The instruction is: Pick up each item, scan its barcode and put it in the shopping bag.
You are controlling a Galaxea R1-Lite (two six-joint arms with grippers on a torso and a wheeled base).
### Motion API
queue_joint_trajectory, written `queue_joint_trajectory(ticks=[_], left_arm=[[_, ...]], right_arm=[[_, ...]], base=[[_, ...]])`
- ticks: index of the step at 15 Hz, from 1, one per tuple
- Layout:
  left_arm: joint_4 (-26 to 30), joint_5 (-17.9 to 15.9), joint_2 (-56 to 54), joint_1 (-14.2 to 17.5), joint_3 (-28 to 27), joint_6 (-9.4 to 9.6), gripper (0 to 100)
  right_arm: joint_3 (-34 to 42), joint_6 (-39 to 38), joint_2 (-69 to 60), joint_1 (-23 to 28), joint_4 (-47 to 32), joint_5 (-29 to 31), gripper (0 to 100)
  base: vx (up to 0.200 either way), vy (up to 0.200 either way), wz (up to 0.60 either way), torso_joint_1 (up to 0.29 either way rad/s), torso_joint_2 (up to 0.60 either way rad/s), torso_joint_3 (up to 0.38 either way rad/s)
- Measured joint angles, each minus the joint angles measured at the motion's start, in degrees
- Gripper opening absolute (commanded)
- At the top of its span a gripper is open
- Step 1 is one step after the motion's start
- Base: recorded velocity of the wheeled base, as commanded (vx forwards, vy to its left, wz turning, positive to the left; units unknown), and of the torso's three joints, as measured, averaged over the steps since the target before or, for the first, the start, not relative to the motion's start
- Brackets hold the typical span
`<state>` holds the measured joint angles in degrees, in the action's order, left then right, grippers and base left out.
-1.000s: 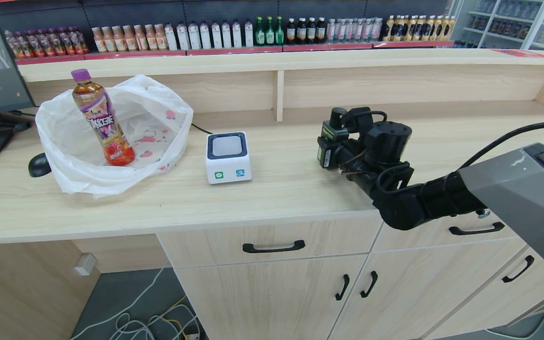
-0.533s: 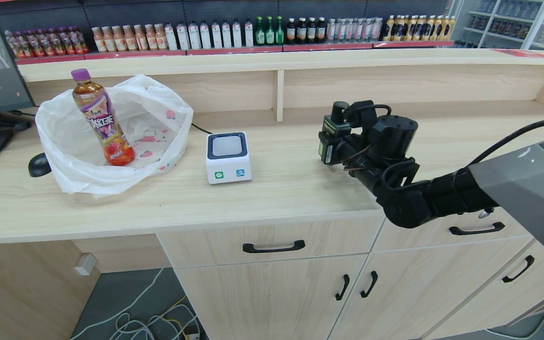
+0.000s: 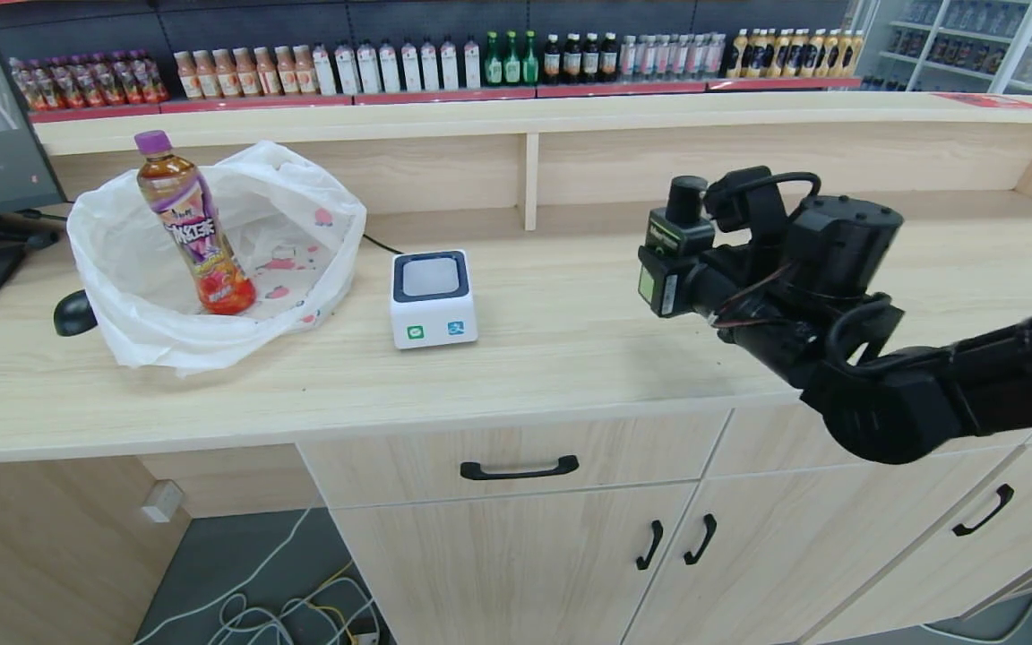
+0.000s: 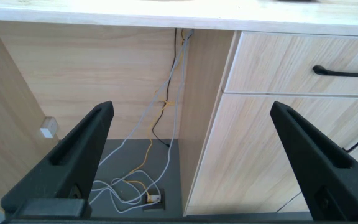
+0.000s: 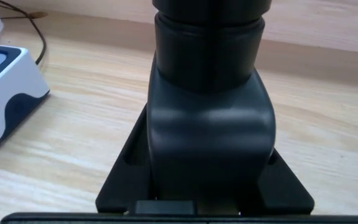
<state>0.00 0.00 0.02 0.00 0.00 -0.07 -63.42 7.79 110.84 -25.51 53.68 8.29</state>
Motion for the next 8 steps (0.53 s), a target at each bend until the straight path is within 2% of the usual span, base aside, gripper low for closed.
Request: queue_joint_trajectory(ticks=[4, 8], left_arm=[[0.0, 0.0, 0.0, 0.0, 0.0, 0.0, 100], [0.0, 0.0, 0.0, 0.0, 0.0, 0.0, 100]], right_arm=[[14.8, 0.99, -9.62, -0.69, 3.33, 0.13, 0], [30.93, 2.02, -17.02, -1.83, 16.8, 0.0, 0]], base=[[0.0, 0.0, 0.0, 0.0, 0.0, 0.0], [0.0, 0.0, 0.0, 0.0, 0.0, 0.0]])
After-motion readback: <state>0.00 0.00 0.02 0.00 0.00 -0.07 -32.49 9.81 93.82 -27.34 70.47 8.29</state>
